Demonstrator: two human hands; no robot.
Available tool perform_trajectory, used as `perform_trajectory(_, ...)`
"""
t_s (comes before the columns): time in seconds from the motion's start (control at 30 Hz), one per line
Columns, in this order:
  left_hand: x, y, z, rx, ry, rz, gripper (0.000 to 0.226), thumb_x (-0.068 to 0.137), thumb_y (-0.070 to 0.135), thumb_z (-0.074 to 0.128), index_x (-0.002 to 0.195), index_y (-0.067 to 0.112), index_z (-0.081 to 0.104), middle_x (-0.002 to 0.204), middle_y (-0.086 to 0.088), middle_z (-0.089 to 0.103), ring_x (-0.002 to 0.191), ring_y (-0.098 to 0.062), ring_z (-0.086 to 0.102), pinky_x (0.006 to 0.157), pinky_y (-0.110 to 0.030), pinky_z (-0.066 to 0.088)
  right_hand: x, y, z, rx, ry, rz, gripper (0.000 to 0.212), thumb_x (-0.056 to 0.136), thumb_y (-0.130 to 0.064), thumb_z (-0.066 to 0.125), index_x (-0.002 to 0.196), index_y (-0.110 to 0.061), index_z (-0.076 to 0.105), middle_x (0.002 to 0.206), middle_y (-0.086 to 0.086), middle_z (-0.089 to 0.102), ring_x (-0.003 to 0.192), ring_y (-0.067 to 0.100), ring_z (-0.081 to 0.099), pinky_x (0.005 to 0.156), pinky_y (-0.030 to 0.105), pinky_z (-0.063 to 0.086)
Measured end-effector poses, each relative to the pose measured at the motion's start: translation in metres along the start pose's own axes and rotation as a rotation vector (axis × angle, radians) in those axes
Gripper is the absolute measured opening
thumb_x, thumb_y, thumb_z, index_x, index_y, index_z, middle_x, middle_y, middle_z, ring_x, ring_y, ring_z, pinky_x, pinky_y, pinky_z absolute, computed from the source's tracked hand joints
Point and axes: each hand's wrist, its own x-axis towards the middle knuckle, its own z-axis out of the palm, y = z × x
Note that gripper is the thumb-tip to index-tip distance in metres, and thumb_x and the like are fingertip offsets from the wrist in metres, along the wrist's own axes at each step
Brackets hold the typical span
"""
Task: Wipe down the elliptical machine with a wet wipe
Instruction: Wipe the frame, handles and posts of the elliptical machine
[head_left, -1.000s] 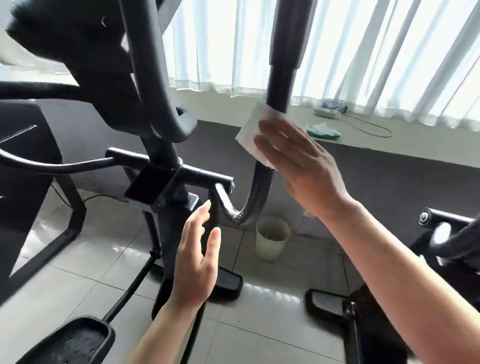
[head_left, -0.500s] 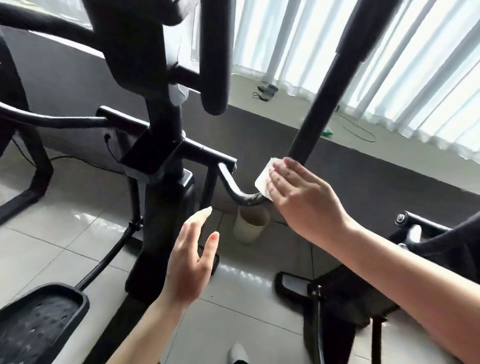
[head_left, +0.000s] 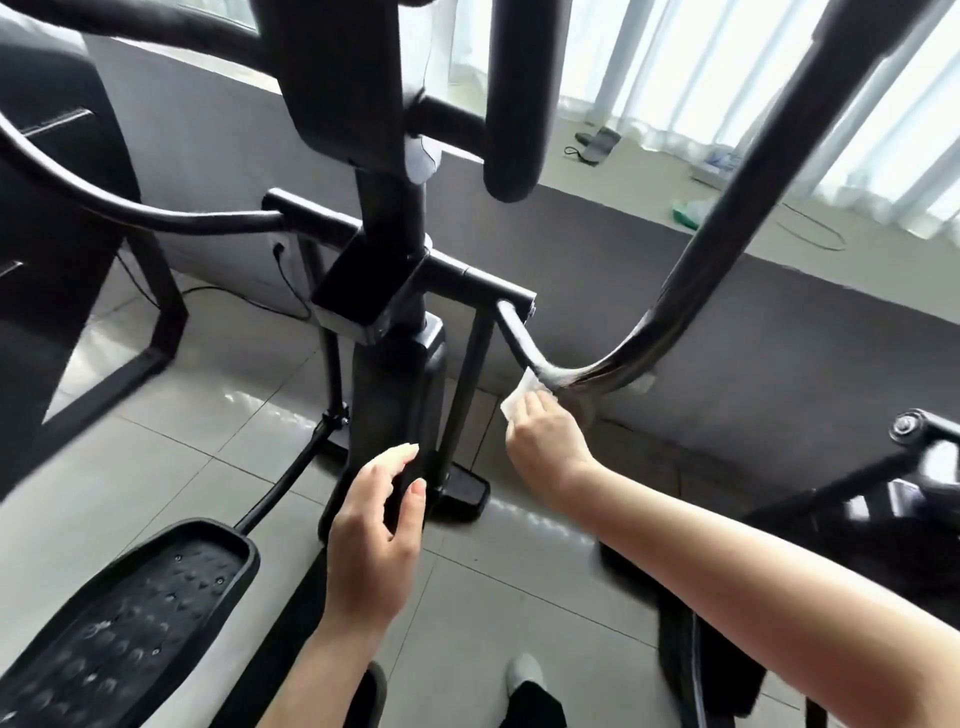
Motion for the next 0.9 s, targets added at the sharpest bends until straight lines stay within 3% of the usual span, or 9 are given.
perform_trajectory(0.07, -0.004, -0.001, 0.009, 0.01, -0.044, -0.018, 0.042, 0.09, 0.04, 0.045, 0.122, 0.02, 0.062, 0.12, 0.019, 0.06, 0.115, 0.0, 0.056, 0.097, -0.019, 0.045, -0.025, 0.001, 0.01, 0.219, 0.144, -0.088, 0.05, 0.073, -0.003, 0.029, 0.095, -0.006, 0.074, 0.09, 0.013, 0.07, 0.091, 0.03, 0.066, 0.085, 0.033, 0.053)
perform_trajectory(0.13, -0.01, -0.002, 0.026, 0.015, -0.117, -0.039, 0.039, 0.09, 0.035, 0.049, 0.122, 0.017, 0.063, 0.117, 0.022, 0.058, 0.112, 0.004, 0.055, 0.095, -0.014, 0.044, -0.056, 0.009, 0.019, 0.64, 0.194, -0.081, 0.044, 0.073, 0.002, 0.033, 0.093, -0.015, 0.068, 0.09, 0.002, 0.066, 0.09, 0.024, 0.063, 0.073, 0.03, 0.053)
perform_trajectory(0.23, -0.025, 0.001, 0.063, -0.012, -0.313, -0.137, 0.032, 0.093, 0.022, 0.055, 0.125, 0.024, 0.059, 0.117, 0.023, 0.058, 0.108, 0.01, 0.054, 0.095, -0.017, 0.045, -0.095, 0.034, 0.037, 1.207, -0.048, 0.127, 0.049, 0.08, 0.006, 0.044, 0.113, -0.022, 0.069, 0.113, -0.009, 0.068, 0.105, 0.013, 0.06, 0.087, 0.029, 0.048)
perform_trajectory(0.33, -0.032, 0.02, 0.108, -0.176, -0.528, -0.419, 0.031, 0.097, 0.014, 0.057, 0.12, 0.035, 0.054, 0.12, 0.01, 0.062, 0.103, 0.005, 0.059, 0.092, -0.021, 0.048, -0.121, 0.057, 0.073, 1.992, -0.196, 0.421, 0.049, 0.082, 0.016, 0.038, 0.101, -0.013, 0.072, 0.095, -0.003, 0.071, 0.09, 0.015, 0.062, 0.082, 0.028, 0.05)
perform_trajectory(0.4, -0.034, 0.037, 0.141, -0.328, -0.556, -0.6, 0.025, 0.098, 0.02, 0.056, 0.12, 0.03, 0.055, 0.117, 0.004, 0.065, 0.101, -0.006, 0.063, 0.087, -0.025, 0.048, -0.132, 0.069, 0.1, 2.283, -0.266, 0.547, 0.04, 0.085, 0.019, 0.035, 0.098, 0.0, 0.067, 0.087, 0.007, 0.063, 0.085, 0.021, 0.056, 0.074, 0.027, 0.049)
perform_trajectory(0.47, -0.035, 0.05, 0.175, -0.376, -0.508, -0.634, 0.024, 0.097, 0.021, 0.058, 0.121, 0.024, 0.059, 0.111, 0.003, 0.069, 0.097, -0.009, 0.064, 0.081, -0.026, 0.051, -0.139, 0.079, 0.12, 2.33, -0.313, 0.552, 0.031, 0.084, 0.019, 0.036, 0.097, 0.008, 0.062, 0.084, 0.01, 0.057, 0.081, 0.021, 0.053, 0.067, 0.023, 0.049)
perform_trajectory(0.57, -0.03, 0.056, 0.219, -0.316, -0.364, -0.613, 0.02, 0.094, 0.011, 0.062, 0.114, 0.014, 0.065, 0.101, -0.002, 0.072, 0.095, -0.016, 0.067, 0.068, -0.022, 0.054, -0.133, 0.097, 0.15, 2.319, -0.347, 0.567, 0.033, 0.084, 0.017, 0.04, 0.083, -0.005, 0.065, 0.074, 0.004, 0.061, 0.068, 0.014, 0.059, 0.058, 0.021, 0.05)
perform_trajectory(0.7, -0.022, 0.056, 0.258, -0.284, -0.246, -0.676, 0.018, 0.091, 0.004, 0.065, 0.107, 0.013, 0.067, 0.094, -0.004, 0.073, 0.086, -0.015, 0.069, 0.061, -0.021, 0.054, -0.108, 0.119, 0.191, 2.245, -0.34, 0.644, 0.023, 0.084, 0.01, 0.049, 0.084, -0.004, 0.067, 0.073, 0.006, 0.061, 0.061, 0.014, 0.058, 0.054, 0.022, 0.05)
perform_trajectory(0.9, -0.003, 0.056, 0.281, -0.31, -0.018, -0.746, 0.021, 0.087, -0.002, 0.067, 0.095, 0.017, 0.068, 0.087, -0.012, 0.072, 0.077, -0.019, 0.069, 0.057, -0.019, 0.053, -0.046, 0.133, 0.22, 2.094, -0.589, 0.469, 0.017, 0.08, 0.008, 0.062, 0.069, -0.006, 0.062, 0.062, 0.007, 0.052, 0.047, 0.012, 0.052, 0.048, 0.02, 0.046)
